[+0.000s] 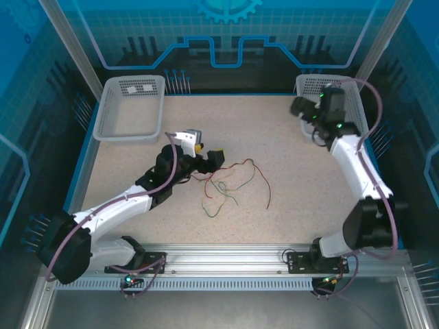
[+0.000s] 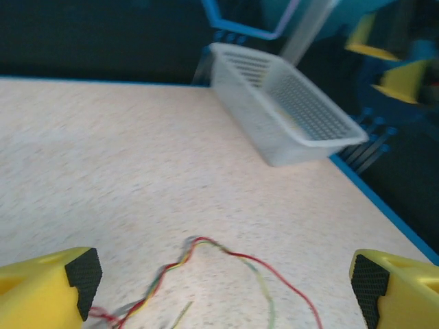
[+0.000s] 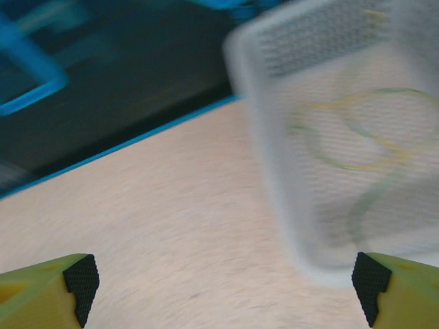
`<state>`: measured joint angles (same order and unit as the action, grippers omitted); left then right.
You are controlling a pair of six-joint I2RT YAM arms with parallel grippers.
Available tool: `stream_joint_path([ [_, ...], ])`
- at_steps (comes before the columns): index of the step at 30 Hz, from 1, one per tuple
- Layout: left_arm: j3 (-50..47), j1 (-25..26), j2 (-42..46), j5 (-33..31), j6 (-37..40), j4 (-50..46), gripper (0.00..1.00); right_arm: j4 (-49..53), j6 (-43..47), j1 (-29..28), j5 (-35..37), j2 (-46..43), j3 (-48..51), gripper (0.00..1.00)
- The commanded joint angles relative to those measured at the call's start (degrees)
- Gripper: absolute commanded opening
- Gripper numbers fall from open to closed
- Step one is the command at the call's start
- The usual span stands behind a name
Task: Untangle the cables
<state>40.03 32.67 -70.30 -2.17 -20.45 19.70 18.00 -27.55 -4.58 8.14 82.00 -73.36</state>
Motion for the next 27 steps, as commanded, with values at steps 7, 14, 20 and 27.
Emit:
stream_joint_path([
  [7, 9.6, -1.9, -4.7, -4.2, -1.5, -27.5, 0.90, -10.8, 31.2, -18.6, -19.4, -13.2, 21.8, 0.93],
  [14, 12.6, 1.0, -9.6, 0.3, 6.1, -32.7, 0.80, -27.6, 26.2, -19.6, -7.9, -19.1, 37.5, 0.85],
  [20, 19.0, 1.8, -16.3, -1.4, 6.7, -37.8, 0.65, -40.6, 27.1, -21.0, 1.1, -18.8, 46.1, 0.79],
  [27, 21.9, 2.3, -21.3, -2.8, 8.3, -39.9, 0.59, -43.0, 28.1, -24.6, 8.5, -18.0, 47.4, 0.79],
])
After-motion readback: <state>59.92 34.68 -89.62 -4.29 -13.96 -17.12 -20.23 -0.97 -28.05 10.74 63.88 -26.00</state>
